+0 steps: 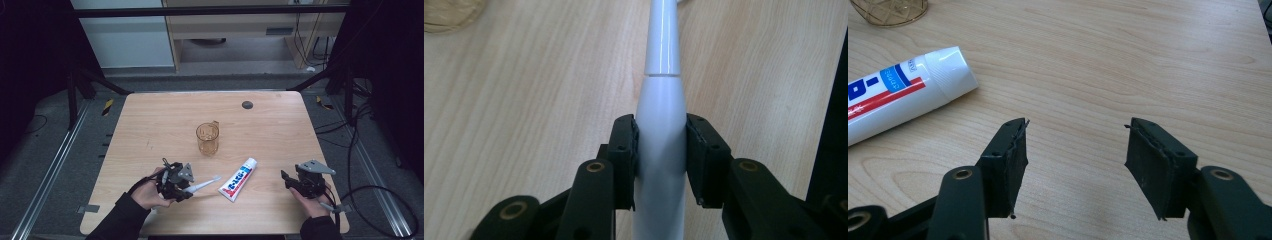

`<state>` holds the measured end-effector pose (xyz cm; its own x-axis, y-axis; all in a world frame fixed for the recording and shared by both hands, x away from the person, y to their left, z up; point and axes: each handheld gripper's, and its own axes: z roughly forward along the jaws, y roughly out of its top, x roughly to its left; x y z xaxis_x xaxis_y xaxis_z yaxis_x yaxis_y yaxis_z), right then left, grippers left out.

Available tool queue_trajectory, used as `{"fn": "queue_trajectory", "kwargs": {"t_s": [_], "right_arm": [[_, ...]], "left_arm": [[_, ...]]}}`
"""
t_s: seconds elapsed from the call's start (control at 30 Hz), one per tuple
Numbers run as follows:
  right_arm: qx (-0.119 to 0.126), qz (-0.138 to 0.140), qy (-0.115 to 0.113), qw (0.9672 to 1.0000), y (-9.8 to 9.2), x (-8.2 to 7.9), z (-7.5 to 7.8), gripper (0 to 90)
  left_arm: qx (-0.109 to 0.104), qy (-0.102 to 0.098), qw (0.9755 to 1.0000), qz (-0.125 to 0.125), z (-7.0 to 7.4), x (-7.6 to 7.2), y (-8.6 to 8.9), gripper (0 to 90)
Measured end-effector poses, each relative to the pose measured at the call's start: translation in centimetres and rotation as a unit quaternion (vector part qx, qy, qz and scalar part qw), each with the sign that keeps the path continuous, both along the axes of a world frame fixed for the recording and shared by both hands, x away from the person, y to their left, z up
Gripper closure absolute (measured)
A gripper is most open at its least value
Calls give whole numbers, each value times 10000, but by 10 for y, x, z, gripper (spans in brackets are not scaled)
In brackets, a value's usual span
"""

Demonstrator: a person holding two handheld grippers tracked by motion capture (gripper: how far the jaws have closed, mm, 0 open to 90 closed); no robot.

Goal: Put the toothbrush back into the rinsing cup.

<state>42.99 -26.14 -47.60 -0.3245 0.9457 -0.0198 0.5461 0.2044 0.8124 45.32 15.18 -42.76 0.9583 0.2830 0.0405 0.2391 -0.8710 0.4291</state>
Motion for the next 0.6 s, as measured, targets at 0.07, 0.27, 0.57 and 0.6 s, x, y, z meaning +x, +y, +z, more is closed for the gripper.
{"fn": "queue_trajectory", "kwargs": {"t_s": [0.07,0.27,0.57,0.6], "right_arm": [[6,-5,-2,10000,0,0,0,413],[15,-20,-11,10000,0,0,0,412],[28,-31,-36,10000,0,0,0,410],[44,-33,-31,10000,0,0,0,410]], "left_arm": [[-151,-87,9998,113,5,0,4,666],[-550,-401,9962,540,18,3,18,667],[-1233,-834,9809,1255,30,6,32,667],[-1332,-900,9778,1342,32,7,34,667]]}}
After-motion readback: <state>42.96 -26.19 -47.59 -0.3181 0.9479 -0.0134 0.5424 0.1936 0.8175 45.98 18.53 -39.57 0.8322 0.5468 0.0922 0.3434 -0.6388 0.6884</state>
